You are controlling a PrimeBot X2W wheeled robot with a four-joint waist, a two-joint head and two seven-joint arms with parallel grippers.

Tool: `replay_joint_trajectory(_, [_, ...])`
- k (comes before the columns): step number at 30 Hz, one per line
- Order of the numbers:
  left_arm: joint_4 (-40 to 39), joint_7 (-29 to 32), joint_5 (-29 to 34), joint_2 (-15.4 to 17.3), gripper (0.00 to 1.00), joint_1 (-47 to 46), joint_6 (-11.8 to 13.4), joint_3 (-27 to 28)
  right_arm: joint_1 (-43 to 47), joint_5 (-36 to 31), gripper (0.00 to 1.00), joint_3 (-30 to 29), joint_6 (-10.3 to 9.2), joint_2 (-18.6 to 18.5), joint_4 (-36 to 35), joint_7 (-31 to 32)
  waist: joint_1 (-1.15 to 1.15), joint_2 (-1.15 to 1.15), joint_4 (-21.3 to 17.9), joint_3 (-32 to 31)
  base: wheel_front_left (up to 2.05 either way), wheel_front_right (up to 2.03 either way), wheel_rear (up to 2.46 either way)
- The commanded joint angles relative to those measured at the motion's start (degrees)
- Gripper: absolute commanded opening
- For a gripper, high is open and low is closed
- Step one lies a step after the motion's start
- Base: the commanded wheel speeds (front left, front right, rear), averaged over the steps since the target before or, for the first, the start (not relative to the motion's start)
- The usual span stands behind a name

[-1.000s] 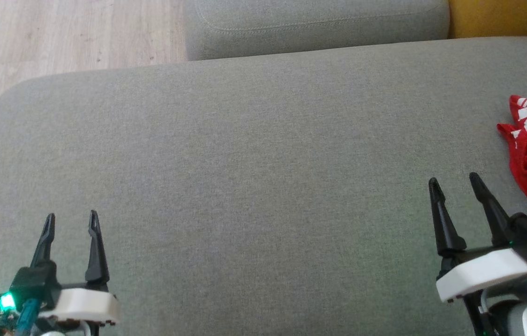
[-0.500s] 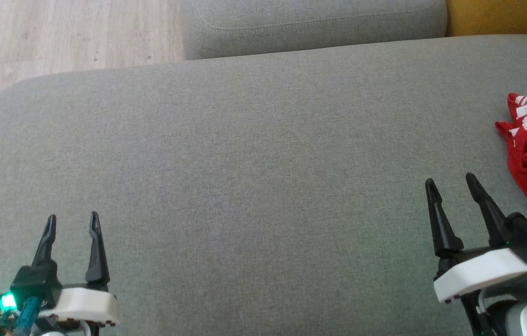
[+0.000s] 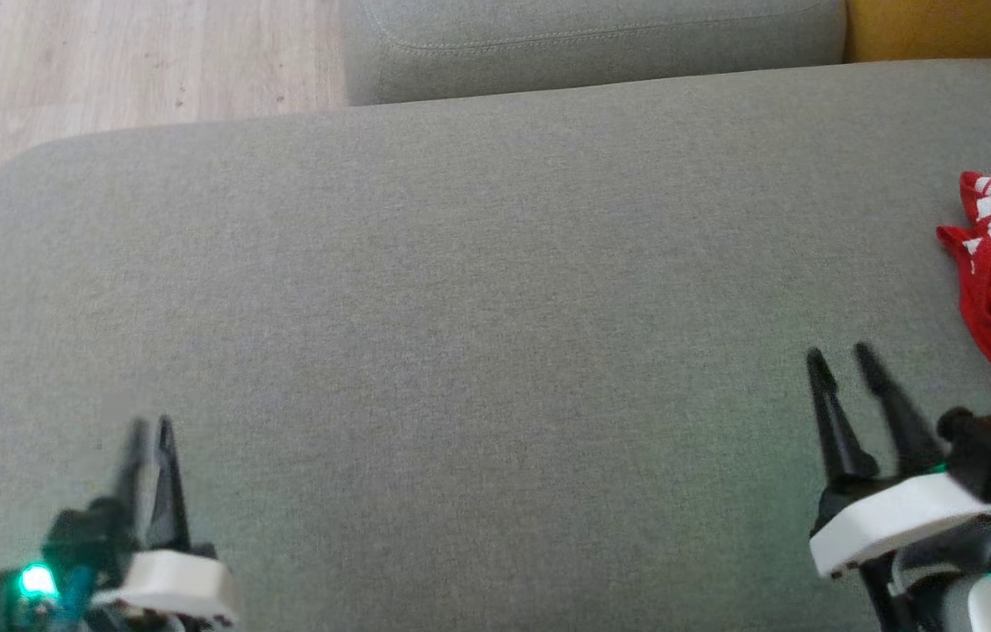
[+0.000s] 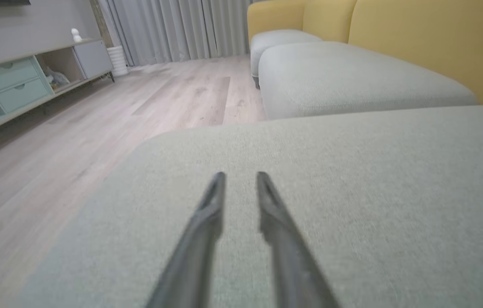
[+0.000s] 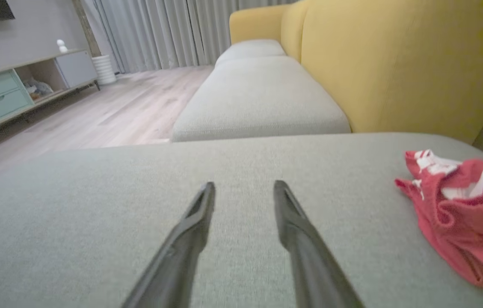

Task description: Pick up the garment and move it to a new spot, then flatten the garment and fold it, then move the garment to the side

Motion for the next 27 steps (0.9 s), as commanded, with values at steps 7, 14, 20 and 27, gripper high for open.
replay_joint_trajectory(7, [0.6, 0.5, -3.6, -1.2, 0.0, 0.0, -1.1, 0.8, -0.2, 4.5, 0.0, 0.1, 0.0, -0.3, 1.5, -0.5, 0.0, 0.0, 0.1, -0.2, 0.0, 0.0, 0.0])
replay_joint_trajectory(14, [1.4, 1.1, -7.6, -2.2, 0.0, -0.6, -2.7, 2.1, -1.0, 9.7, 0.0, 0.2, -0.01, -0.6, 3.0, -0.9, 0.0, 0.0, 0.3, -0.4, 0.0, 0.0, 0.0])
replay_joint_trajectory(20, [1.9, 1.5, -10.4, -2.9, 0.0, -1.0, -3.8, 2.9, -1.5, 13.3, 0.0, 0.2, -0.01, -0.8, 3.9, -1.2, 0.0, 0.0, 0.4, -0.6, 0.0, 0.0, 0.0])
replay_joint_trajectory(27, [2.6, 2.1, -14.4, -3.8, 0.0, -1.5, -5.3, 4.2, -2.2, 18.2, 0.0, 0.1, -0.02, -1.1, 5.2, -1.5, 0.0, 0.0, 0.6, -0.9, 0.0, 0.0, 0.0])
